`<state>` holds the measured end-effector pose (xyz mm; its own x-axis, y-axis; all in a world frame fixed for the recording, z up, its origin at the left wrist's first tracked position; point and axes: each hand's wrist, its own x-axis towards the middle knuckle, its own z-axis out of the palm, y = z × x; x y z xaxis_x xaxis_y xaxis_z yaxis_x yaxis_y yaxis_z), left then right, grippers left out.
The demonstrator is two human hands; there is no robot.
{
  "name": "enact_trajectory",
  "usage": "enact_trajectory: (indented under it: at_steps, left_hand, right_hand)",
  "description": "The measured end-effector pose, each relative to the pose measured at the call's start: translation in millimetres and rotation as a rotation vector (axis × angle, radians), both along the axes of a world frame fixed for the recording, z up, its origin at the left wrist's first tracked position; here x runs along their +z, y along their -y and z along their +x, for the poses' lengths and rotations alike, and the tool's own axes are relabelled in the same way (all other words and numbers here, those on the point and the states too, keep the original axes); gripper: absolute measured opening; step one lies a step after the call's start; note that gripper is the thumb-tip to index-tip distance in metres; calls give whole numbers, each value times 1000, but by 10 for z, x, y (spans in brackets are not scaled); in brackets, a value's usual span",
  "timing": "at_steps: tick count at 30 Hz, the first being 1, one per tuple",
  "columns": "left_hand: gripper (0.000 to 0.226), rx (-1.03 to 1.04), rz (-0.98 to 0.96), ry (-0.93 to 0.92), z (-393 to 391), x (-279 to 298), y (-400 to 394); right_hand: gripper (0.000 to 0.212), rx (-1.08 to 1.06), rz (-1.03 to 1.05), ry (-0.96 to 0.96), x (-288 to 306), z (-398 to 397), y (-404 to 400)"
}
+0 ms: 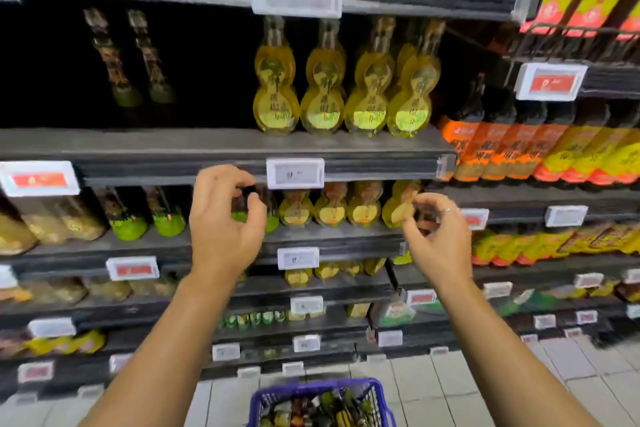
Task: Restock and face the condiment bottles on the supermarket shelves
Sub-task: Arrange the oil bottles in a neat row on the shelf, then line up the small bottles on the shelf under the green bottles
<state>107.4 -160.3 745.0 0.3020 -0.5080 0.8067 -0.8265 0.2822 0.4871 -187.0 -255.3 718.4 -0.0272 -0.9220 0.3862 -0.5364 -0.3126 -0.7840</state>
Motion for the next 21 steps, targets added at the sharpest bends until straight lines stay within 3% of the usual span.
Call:
enact_trajectory:
  at_steps: [2,9,11,15,21]
  left_hand:
    - [14,25,130,1,-119,-388,-138]
    - [19,81,1127,-320,-622,-1918,-843]
    - [19,121,1324,-390,-820,-2230,-1058]
    - [16,151,1494,-583,-1213,-2842,-1441]
    - [27,120,1812,-554,-1601,-3673,-1828]
  right_hand:
    - [23,72,93,-61,-298,-110,-103]
    - [4,214,582,-160,-1718,-620,-522]
    - [13,233,670,-245,-2095,-753,-674]
    - [11,308,885,-280,-2741,-989,-1047]
    - [8,314,1340,-371,-3655,-1443,-1579]
